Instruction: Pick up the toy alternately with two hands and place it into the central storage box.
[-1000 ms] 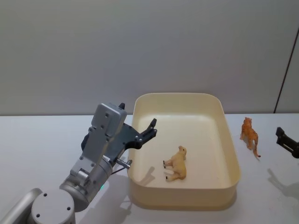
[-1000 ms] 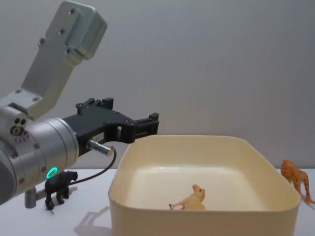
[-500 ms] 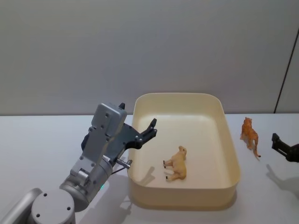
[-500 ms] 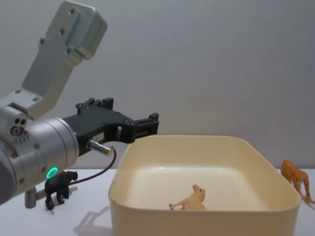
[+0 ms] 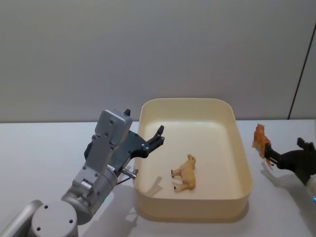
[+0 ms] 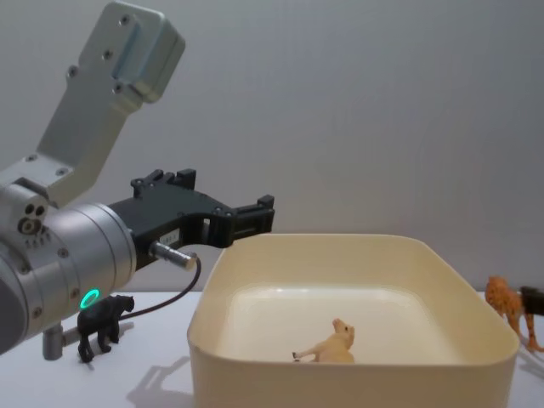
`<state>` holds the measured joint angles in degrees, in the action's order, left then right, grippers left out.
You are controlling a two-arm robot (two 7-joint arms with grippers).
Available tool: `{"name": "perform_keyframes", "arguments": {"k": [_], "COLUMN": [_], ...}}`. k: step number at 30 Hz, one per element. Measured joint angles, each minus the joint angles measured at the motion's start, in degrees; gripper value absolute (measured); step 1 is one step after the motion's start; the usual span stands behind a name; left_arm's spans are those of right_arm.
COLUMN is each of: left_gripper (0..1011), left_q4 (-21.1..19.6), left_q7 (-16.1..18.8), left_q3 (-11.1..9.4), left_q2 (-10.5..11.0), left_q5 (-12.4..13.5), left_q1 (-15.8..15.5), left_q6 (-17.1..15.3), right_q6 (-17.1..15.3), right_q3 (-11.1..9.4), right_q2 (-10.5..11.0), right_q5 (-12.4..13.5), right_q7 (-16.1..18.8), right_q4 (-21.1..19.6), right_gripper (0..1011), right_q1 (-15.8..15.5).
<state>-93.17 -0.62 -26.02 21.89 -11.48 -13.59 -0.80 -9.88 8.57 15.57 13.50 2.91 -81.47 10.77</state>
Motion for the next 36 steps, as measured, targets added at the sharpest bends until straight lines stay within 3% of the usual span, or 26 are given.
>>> {"name": "perform_keyframes", "arguments": {"k": [11, 14, 22, 24, 36], "left_gripper": [1001, 1001, 1001, 1001, 1001], "left_q4": [0.00, 0.00, 0.00, 0.00, 0.00], "left_q7": [0.00, 0.00, 0.00, 0.00, 0.00], "left_q3": [0.00, 0.00, 0.00, 0.00, 0.00], "left_q2": [0.00, 0.00, 0.00, 0.00, 0.00], "left_q5": [0.00, 0.00, 0.00, 0.00, 0.00], "left_q1": [0.00, 0.00, 0.00, 0.00, 0.00], "left_q6": [0.00, 0.00, 0.00, 0.00, 0.00], "right_q6": [1.16, 1.55, 2.20, 2.37, 2.73], "right_q3": [2.51, 3.01, 3.78, 3.93, 4.38], "right_q2": [-3.88, -4.64, -5.88, -6.12, -6.83], "right_q5": [-3.03, -3.60, -4.56, -4.76, -5.33], "right_q7": [-1.59, -1.86, -2.32, -2.41, -2.63], "right_q4": [9.12, 10.98, 14.03, 14.63, 16.41], "right_gripper": [998, 949, 759, 643, 311], "right_q1": [5.73, 6.89, 8.75, 9.13, 10.19]}}
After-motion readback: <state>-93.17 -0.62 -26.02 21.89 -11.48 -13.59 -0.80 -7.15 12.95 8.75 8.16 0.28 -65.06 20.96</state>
